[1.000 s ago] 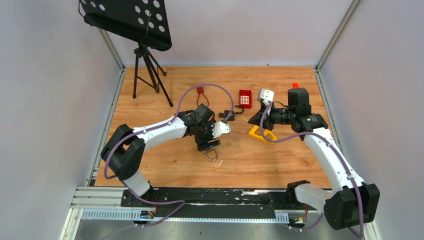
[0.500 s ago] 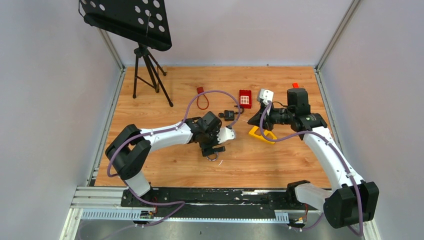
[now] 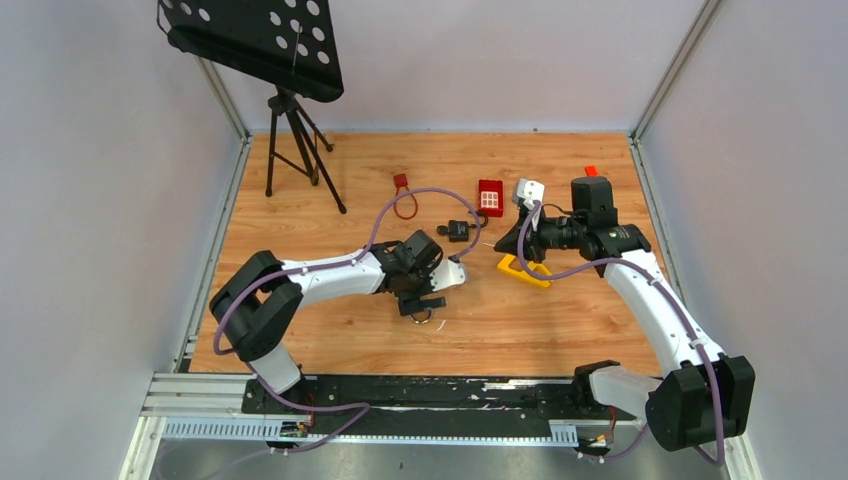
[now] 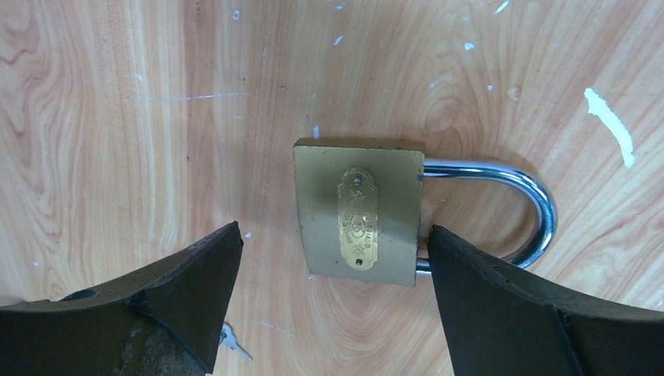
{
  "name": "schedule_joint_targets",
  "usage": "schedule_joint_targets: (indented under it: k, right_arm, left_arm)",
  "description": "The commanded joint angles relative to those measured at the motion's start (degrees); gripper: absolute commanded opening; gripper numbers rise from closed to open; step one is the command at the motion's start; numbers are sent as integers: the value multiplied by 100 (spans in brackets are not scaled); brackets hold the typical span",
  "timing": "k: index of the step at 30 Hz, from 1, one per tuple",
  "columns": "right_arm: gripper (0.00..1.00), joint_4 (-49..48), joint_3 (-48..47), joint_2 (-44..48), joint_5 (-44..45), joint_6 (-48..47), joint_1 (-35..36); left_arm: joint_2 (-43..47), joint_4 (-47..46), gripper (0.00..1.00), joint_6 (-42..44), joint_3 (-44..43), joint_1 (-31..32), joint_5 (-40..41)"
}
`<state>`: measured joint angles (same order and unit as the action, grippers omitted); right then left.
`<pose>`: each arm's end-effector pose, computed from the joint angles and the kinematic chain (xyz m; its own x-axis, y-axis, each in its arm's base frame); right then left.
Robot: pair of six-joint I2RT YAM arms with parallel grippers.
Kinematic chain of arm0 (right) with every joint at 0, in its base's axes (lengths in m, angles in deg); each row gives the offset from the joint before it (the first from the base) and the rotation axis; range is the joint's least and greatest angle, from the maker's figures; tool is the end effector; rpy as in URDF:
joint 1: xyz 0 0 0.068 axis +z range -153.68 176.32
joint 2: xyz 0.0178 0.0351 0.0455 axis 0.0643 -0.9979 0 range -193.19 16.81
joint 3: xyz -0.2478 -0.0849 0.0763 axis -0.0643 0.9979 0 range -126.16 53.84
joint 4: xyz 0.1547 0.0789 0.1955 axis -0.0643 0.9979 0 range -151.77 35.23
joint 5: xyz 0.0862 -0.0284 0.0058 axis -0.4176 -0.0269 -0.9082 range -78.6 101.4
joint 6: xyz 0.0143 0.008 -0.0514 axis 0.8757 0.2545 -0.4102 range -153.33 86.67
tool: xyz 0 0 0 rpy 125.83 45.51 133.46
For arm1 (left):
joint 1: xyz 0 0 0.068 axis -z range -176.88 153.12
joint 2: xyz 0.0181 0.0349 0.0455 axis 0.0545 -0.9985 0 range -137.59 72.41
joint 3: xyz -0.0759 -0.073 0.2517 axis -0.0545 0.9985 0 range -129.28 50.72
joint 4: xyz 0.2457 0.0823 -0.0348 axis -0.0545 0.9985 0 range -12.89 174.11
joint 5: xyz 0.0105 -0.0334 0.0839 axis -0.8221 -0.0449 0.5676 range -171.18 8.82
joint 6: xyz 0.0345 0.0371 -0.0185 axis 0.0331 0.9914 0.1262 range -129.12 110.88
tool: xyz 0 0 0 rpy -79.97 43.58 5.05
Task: Unlock with the key
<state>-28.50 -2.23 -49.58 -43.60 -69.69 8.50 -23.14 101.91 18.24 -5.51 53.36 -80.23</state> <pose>0.2230 0.0780 0.3054 -0.1271 -0.3754 -0.9181 -0.9641 0.2643 0.0254 0.2057 -0.2463 0.1689 -0.1600 0.9107 -0.3808 0.9429 0.2551 0.2139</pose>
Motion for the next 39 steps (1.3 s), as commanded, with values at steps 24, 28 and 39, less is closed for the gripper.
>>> schedule_joint_targets:
  k: [24, 28, 39]
  right_arm:
    - [0, -41, -68, -67, -287, -95, -21]
    - [0, -45, -62, -80, -285, -92, -18]
    - [0, -42, -63, -119, -236, -100, -22]
  left_arm:
    - [1355, 431, 100, 45, 673, -902, 214]
    - [1304, 638, 100, -122, 498, -946, -548]
    - [643, 579, 100, -312, 76, -937, -1448]
